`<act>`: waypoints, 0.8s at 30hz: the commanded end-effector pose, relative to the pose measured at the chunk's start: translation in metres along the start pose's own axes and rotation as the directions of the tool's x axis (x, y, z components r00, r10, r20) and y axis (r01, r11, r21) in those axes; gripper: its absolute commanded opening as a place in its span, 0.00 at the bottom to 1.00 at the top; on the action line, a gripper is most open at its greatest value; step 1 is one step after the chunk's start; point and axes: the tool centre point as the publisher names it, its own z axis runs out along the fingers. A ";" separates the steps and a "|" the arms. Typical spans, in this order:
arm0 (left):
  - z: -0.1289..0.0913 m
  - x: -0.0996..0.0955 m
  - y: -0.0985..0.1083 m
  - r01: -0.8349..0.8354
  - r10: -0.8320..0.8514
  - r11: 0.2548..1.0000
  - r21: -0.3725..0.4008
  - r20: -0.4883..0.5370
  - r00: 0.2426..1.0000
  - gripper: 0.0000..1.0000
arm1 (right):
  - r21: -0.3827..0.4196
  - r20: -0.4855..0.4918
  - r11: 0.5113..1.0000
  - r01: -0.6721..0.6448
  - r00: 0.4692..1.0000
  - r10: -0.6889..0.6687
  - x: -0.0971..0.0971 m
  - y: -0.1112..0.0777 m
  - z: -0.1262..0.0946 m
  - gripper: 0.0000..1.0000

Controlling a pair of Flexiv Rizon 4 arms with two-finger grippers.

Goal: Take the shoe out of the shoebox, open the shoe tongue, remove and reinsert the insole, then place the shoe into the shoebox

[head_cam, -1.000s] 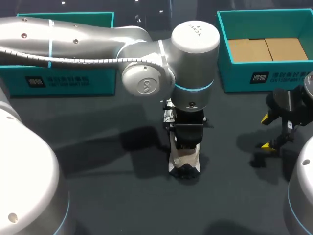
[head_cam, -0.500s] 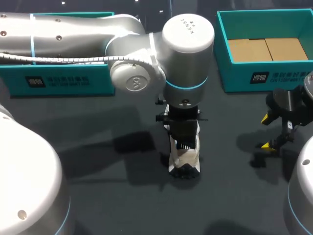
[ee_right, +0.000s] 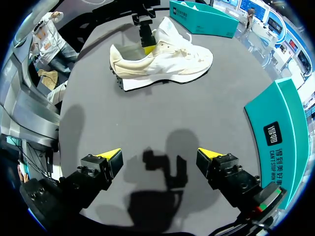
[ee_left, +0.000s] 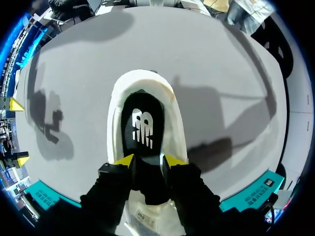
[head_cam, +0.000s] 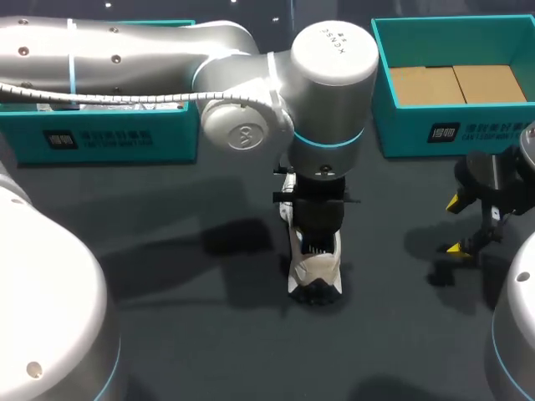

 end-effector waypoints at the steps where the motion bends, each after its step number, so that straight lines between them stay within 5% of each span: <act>1: 0.001 0.000 0.002 -0.001 0.001 1.000 0.002 -0.001 1.000 0.43 | 0.001 0.003 1.000 0.000 1.000 0.000 0.002 0.000 0.000 1.00; 8: -0.001 0.000 0.001 -0.002 0.002 1.000 -0.005 0.011 1.000 0.63 | 0.001 0.003 1.000 0.000 1.000 0.000 0.002 0.000 0.000 1.00; 21: -0.001 0.000 -0.001 -0.013 0.014 1.000 -0.019 0.020 1.000 0.76 | 0.001 0.003 1.000 0.000 1.000 0.000 0.002 0.000 0.000 1.00; 24: -0.001 0.002 0.003 0.000 0.000 1.000 -0.007 0.026 1.000 0.86 | 0.001 0.003 1.000 0.000 1.000 0.000 0.002 0.000 0.000 1.00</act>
